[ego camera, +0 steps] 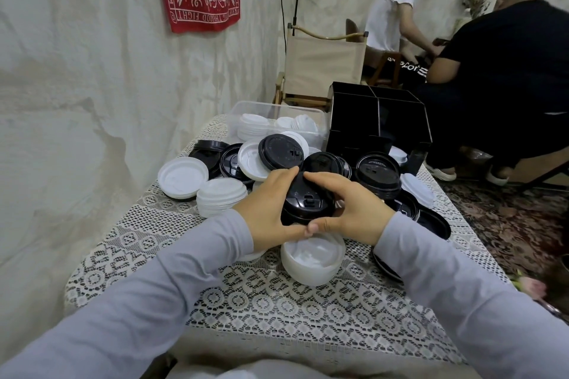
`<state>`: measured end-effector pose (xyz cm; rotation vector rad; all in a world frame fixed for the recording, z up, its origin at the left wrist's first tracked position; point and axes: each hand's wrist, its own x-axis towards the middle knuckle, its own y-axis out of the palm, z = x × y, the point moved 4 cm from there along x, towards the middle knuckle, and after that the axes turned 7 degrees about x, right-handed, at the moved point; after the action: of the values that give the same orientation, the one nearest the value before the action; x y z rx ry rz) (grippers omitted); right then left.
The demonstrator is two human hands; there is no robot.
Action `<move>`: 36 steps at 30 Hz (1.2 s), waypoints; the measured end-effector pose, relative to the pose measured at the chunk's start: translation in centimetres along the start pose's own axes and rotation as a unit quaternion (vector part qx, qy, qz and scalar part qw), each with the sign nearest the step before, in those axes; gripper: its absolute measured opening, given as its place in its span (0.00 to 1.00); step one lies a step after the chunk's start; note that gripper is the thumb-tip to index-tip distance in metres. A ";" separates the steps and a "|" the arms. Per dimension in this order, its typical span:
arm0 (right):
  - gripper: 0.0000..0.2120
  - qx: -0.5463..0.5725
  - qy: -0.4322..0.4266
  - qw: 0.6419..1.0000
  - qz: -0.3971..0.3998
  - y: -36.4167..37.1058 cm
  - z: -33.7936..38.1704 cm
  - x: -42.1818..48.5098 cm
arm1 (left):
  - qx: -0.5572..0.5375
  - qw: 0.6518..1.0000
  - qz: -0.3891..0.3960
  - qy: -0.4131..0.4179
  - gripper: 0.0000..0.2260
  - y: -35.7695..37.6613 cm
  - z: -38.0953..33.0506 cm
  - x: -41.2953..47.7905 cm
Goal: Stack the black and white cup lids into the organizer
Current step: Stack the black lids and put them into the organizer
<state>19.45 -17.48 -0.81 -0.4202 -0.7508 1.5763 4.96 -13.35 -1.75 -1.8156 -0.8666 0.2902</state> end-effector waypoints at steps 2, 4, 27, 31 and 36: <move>0.41 0.007 -0.004 1.000 0.014 0.1 0.0 -0.1 | 0.010 1.000 0.009 0.004 0.47 -0.1 0.0 -0.1; 0.40 0.017 -0.002 0.999 0.030 0.3 0.0 -0.1 | 0.015 1.000 0.025 0.003 0.48 -0.2 0.1 -0.1; 0.39 0.064 -0.001 0.997 0.045 0.3 1.0 1.1 | 0.118 0.993 -0.006 0.016 0.44 -1.9 0.7 0.2; 0.40 0.045 -0.009 0.998 0.038 0.4 1.6 2.0 | 0.106 0.994 0.002 0.006 0.44 -2.0 1.2 0.1; 0.39 0.093 0.003 0.995 0.027 0.8 1.5 2.6 | 0.125 0.992 0.000 -0.008 0.45 -2.1 2.0 0.4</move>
<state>17.46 -15.28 0.13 -0.3110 -0.5858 1.6787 3.22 -11.29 -0.66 -1.5821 -0.8042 0.3959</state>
